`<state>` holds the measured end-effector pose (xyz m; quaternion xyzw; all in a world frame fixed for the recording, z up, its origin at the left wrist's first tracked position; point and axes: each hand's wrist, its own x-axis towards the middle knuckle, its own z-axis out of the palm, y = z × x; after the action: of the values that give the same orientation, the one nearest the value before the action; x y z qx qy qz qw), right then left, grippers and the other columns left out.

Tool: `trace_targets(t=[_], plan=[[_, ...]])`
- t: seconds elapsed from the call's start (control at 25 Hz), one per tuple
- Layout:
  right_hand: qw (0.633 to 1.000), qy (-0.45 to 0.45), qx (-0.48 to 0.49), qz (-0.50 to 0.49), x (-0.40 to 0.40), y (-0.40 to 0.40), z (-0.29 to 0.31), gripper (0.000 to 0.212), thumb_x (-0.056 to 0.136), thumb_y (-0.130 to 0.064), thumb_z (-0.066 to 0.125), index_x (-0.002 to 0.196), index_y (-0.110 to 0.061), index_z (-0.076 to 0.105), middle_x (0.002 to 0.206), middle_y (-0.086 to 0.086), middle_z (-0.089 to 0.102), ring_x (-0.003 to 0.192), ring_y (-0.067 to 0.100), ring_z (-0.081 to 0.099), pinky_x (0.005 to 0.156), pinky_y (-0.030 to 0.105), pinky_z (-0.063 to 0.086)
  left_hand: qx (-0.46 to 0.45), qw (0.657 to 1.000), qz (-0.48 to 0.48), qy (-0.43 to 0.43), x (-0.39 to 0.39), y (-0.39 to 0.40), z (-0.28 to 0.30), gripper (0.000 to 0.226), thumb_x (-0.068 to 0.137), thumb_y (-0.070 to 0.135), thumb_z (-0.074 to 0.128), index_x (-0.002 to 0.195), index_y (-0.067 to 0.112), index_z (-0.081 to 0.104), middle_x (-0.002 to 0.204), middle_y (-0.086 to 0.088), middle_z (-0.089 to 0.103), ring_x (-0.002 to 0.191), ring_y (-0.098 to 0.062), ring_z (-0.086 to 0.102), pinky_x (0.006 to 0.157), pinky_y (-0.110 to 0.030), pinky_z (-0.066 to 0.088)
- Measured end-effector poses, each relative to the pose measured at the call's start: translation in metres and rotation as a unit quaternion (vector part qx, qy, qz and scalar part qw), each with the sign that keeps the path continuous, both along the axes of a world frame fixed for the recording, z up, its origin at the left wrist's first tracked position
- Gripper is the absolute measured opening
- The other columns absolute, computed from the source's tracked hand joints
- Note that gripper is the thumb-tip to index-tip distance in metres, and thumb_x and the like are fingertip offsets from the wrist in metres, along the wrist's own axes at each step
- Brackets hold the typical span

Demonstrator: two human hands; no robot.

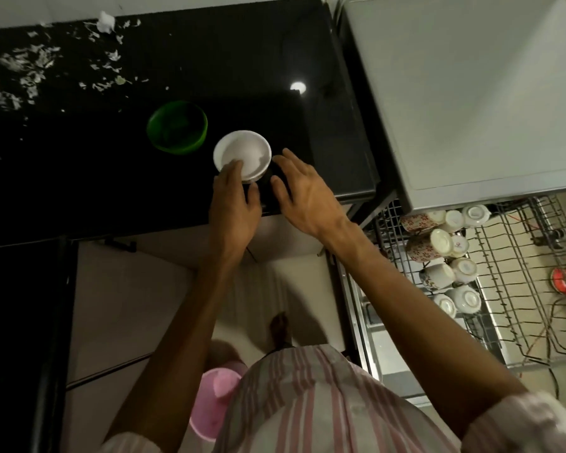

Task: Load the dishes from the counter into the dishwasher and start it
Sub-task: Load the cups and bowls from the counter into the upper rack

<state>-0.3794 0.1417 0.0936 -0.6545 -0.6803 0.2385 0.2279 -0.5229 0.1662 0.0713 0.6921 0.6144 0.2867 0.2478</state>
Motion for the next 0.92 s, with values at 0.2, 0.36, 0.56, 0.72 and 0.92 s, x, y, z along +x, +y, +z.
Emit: trace_targets(t=[0.2,0.36,0.56,0.72,0.92], plan=[[0.999,-0.018,-0.033,0.011,-0.017,0.025,-0.014,0.059,0.097,-0.046,0.030,0.141,-0.009,0.042,0.144,0.015,0.044,0.121,0.034,0.055,0.094,0.050,0.051,0.031,0.994,-0.075,0.074,-0.016,0.029,-0.002,0.022,0.093,0.013,0.062,0.112,0.007,0.069,0.113,-0.009,0.069,0.115,-0.026,0.058,0.116,-0.045,0.029],[1.000,0.015,-0.025,0.007,-0.020,0.020,-0.006,0.052,0.100,-0.033,0.039,0.145,-0.007,0.036,0.145,0.013,0.043,0.119,0.032,0.055,0.094,0.047,0.052,0.030,0.995,-0.074,0.065,-0.015,0.035,0.009,0.020,0.094,0.010,0.059,0.110,0.004,0.070,0.113,-0.012,0.069,0.115,-0.028,0.059,0.095,-0.040,0.052],[0.992,0.117,0.036,-0.014,-0.009,-0.010,0.024,0.059,0.097,-0.020,0.053,0.150,-0.011,0.028,0.153,0.013,0.036,0.129,0.025,0.048,0.098,0.014,0.043,-0.029,0.990,-0.011,-0.140,0.001,0.010,0.044,0.019,0.094,0.016,0.062,0.110,0.007,0.069,0.106,-0.001,0.071,0.098,-0.007,0.067,0.077,-0.014,0.054],[0.984,0.147,0.053,-0.080,0.011,-0.049,0.031,0.069,0.092,-0.027,0.064,0.150,-0.014,0.030,0.157,0.010,0.031,0.142,0.025,0.035,0.113,0.034,0.038,-0.132,0.939,0.003,-0.317,0.023,-0.023,0.060,0.013,0.095,0.012,0.060,0.105,0.013,0.069,0.093,0.007,0.071,0.087,-0.002,0.069,0.069,-0.014,0.053],[0.976,0.145,0.056,-0.155,0.036,-0.098,0.034,0.076,0.089,-0.037,0.069,0.151,-0.018,0.029,0.159,0.004,0.027,0.146,0.018,0.027,0.115,0.039,0.033,-0.245,0.866,-0.034,-0.434,0.060,-0.058,0.056,0.016,0.097,0.007,0.055,0.100,0.013,0.069,0.092,0.004,0.074,0.087,-0.006,0.070,0.074,-0.019,0.053]])
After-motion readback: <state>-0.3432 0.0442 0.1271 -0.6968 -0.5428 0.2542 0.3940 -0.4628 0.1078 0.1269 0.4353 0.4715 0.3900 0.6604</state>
